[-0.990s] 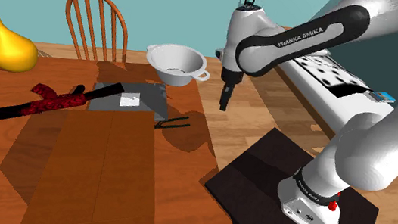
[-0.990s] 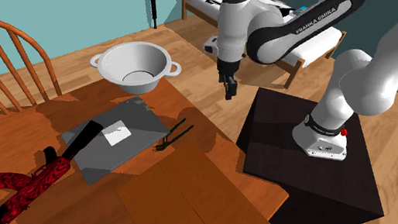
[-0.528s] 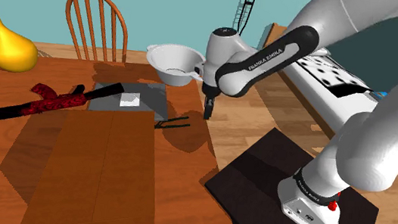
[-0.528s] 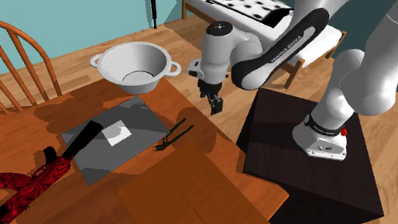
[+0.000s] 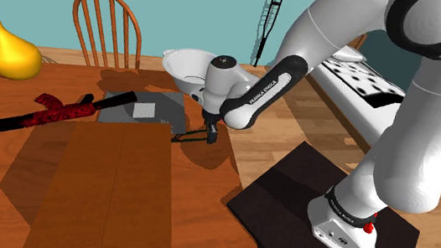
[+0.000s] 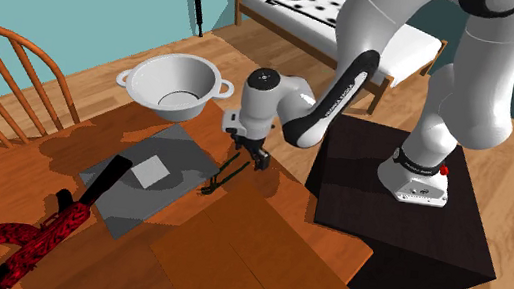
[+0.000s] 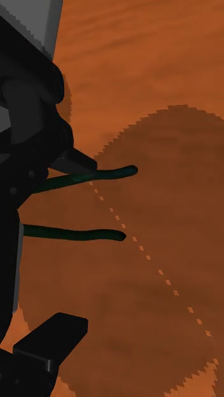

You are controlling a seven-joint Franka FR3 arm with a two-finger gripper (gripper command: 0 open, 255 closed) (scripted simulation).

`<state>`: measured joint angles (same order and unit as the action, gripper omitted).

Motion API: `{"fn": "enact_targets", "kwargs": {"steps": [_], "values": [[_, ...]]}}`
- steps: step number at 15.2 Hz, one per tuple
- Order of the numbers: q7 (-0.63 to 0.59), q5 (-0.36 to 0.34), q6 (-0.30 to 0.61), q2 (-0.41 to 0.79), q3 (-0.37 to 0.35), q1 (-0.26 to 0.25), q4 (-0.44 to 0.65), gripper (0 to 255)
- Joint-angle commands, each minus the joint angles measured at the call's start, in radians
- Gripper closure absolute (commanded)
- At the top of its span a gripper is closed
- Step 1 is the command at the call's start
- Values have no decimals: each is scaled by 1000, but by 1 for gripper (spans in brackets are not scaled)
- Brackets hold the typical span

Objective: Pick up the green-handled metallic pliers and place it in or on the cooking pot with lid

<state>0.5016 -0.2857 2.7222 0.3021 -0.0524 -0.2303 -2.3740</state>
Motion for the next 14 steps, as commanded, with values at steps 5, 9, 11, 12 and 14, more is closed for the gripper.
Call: {"fn": "enact_targets", "kwargs": {"steps": [5, 9, 11, 12, 14], "values": [[-17, -41, 71, 95, 24, -14, 31, 0], [-23, -48, 87, 118, 31, -18, 37, 0], [-23, -48, 87, 118, 31, -18, 37, 0], [-23, -48, 87, 118, 31, -18, 37, 0], [-23, -48, 87, 118, 31, -18, 37, 0]]}}
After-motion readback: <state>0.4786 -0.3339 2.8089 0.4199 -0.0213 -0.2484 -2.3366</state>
